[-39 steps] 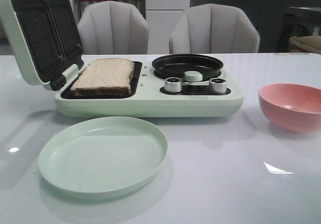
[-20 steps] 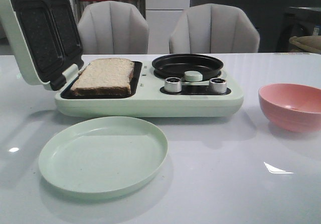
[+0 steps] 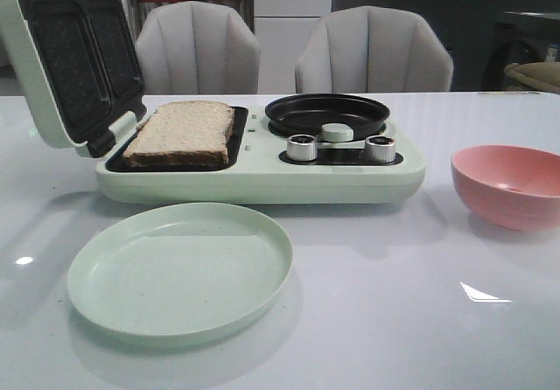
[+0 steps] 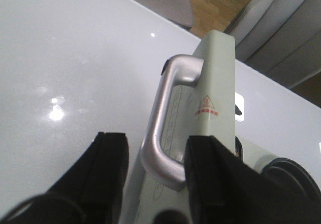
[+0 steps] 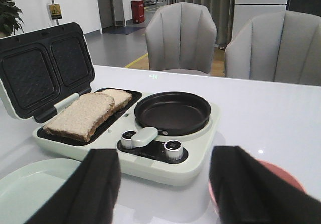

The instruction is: Make breakfast with bread and shrimp

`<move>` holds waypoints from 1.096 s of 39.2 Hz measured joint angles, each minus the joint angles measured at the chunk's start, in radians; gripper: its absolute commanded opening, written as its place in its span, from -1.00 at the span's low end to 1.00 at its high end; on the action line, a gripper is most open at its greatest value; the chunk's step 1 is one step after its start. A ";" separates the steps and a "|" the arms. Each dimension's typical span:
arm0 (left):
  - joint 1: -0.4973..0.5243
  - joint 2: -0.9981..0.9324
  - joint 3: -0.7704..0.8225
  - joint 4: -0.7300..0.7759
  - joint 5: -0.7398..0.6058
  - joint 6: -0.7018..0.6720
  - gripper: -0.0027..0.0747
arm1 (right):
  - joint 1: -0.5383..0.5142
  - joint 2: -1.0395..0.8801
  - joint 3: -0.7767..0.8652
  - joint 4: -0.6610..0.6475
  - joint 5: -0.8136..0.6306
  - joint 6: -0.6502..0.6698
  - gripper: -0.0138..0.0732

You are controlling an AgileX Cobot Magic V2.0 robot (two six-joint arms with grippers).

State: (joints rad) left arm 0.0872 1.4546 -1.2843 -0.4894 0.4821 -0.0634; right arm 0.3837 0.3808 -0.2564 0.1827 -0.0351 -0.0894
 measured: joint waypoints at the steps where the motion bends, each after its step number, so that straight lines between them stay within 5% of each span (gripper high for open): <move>1: 0.000 0.011 -0.003 -0.011 0.004 0.000 -0.07 | 0.000 0.000 0.000 0.000 0.000 0.000 0.46; 25: 0.000 0.234 -0.012 -0.397 -0.060 0.165 -0.07 | 0.000 0.000 0.000 0.000 0.000 0.000 0.46; 43: -0.077 0.294 -0.018 -0.775 -0.094 0.550 -0.07 | 0.000 0.000 0.000 0.000 0.000 0.000 0.46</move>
State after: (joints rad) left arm 0.0105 1.7488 -1.3024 -1.2645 0.3876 0.4861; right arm 0.3837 0.3808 -0.2564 0.1827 -0.0351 -0.0894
